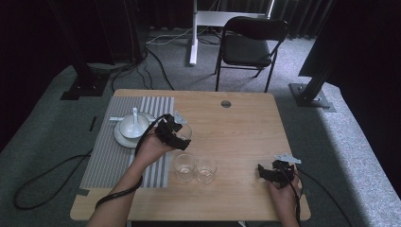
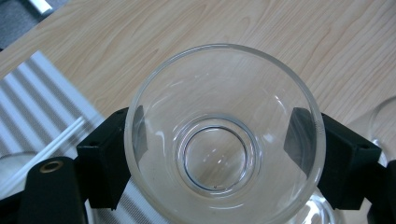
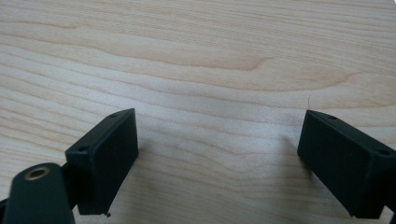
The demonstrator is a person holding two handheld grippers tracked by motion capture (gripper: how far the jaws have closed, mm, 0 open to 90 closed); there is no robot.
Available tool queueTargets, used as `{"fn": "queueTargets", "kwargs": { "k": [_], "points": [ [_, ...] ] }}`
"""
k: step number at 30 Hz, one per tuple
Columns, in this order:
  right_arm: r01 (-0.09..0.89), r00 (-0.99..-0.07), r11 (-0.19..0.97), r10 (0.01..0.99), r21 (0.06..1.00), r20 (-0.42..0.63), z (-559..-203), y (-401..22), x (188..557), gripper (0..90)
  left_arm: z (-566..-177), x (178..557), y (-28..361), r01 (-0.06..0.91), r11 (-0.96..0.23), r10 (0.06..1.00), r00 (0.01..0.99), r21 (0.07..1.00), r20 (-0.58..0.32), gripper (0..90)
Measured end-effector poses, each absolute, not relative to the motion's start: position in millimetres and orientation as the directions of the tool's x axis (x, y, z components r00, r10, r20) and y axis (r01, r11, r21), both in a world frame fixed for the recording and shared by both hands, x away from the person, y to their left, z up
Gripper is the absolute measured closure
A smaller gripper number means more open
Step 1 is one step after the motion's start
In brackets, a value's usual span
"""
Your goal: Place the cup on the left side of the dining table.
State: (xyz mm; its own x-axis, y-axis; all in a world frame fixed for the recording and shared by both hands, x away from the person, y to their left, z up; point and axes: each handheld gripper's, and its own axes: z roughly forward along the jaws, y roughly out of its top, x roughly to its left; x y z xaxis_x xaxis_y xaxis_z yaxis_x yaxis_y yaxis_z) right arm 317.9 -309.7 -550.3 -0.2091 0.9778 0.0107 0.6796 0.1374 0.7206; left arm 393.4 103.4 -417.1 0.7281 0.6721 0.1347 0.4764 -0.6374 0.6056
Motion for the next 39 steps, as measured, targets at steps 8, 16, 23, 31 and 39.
{"fn": "queueTargets", "kwargs": {
  "k": [8,16,23,31,39],
  "points": [
    [0.68,-0.209,0.137,0.978,0.721,0.011,-550.3,-309.7,317.9,11.8,-419.3,387.2,130.0,0.503,-0.622,0.698,0.704,0.6,0.132,18.8],
    [0.679,-0.21,0.139,0.978,0.721,0.009,-550.3,-309.9,317.9,11.8,-425.4,382.9,151.2,0.526,-0.602,0.724,0.677,0.6,0.133,18.8],
    [0.679,-0.209,0.138,0.978,0.721,0.01,-550.3,-309.8,317.9,11.8,-434.3,378.4,167.7,0.546,-0.577,0.745,0.656,0.607,0.117,18.8],
    [0.679,-0.209,0.138,0.978,0.721,0.01,-550.3,-309.7,317.9,11.8,-444.3,373.0,185.2,0.568,-0.56,0.763,0.638,0.603,0.107,18.8],
    [0.679,-0.209,0.138,0.978,0.721,0.01,-550.3,-309.7,317.9,11.8,-456.1,371.0,197.6,0.592,-0.534,0.779,0.622,0.604,0.079,18.8]
  ]
}}
